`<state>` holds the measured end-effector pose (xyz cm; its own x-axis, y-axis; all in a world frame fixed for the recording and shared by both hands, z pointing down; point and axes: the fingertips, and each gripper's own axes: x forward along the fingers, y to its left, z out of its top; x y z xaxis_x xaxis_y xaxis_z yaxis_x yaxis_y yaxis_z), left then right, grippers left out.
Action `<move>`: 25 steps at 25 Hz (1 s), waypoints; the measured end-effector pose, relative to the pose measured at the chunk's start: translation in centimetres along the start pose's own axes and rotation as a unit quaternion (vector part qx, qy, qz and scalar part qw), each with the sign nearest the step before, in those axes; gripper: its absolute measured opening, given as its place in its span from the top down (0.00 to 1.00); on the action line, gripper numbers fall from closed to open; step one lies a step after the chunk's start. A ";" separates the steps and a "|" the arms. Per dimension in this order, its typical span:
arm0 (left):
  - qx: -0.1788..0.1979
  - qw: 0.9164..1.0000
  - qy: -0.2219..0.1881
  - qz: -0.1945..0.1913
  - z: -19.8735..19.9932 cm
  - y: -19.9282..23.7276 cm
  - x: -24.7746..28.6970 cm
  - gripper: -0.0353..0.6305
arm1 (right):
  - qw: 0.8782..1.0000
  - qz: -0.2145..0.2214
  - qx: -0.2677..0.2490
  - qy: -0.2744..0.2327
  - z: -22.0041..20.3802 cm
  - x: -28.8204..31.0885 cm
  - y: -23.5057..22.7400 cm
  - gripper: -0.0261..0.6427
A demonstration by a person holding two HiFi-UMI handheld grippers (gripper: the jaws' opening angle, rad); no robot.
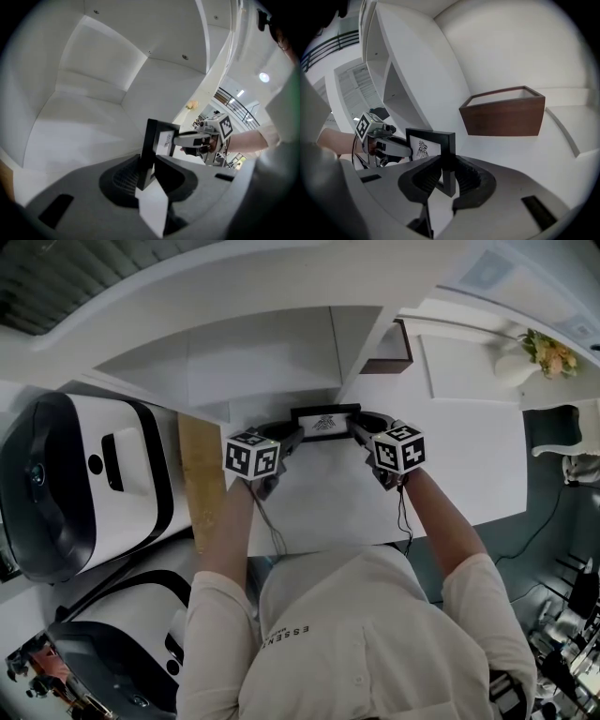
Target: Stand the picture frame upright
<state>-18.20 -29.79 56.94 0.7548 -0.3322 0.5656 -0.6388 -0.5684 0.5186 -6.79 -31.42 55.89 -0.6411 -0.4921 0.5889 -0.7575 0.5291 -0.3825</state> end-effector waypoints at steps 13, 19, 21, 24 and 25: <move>0.013 1.000 0.005 0.025 0.1 1.4 0.4 0.82 | 0.999 -0.026 -0.037 0.001 0.3 0.8 0.3 0.83; 0.026 0.999 -0.002 0.043 0.7 2.1 0.2 0.81 | 0.998 -0.034 -0.056 -0.005 0.7 1.0 0.6 0.83; 0.031 0.998 -0.003 0.049 0.7 2.3 -0.2 0.81 | 0.997 -0.041 -0.070 -0.007 0.9 1.0 0.9 0.83; 0.036 0.997 -0.009 0.067 1.1 2.7 -0.6 0.81 | 0.993 -0.061 -0.105 -0.009 1.5 1.3 1.2 0.83; 0.038 0.997 -0.009 0.072 1.1 2.8 -0.7 0.80 | 0.991 -0.065 -0.113 -0.009 1.7 1.4 1.2 0.83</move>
<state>-20.35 -32.01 57.29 0.6588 -0.4276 0.6190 -0.7283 -0.5686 0.3824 -8.82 -32.66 55.10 -0.5434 -0.5775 0.6092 -0.7883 0.6006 -0.1338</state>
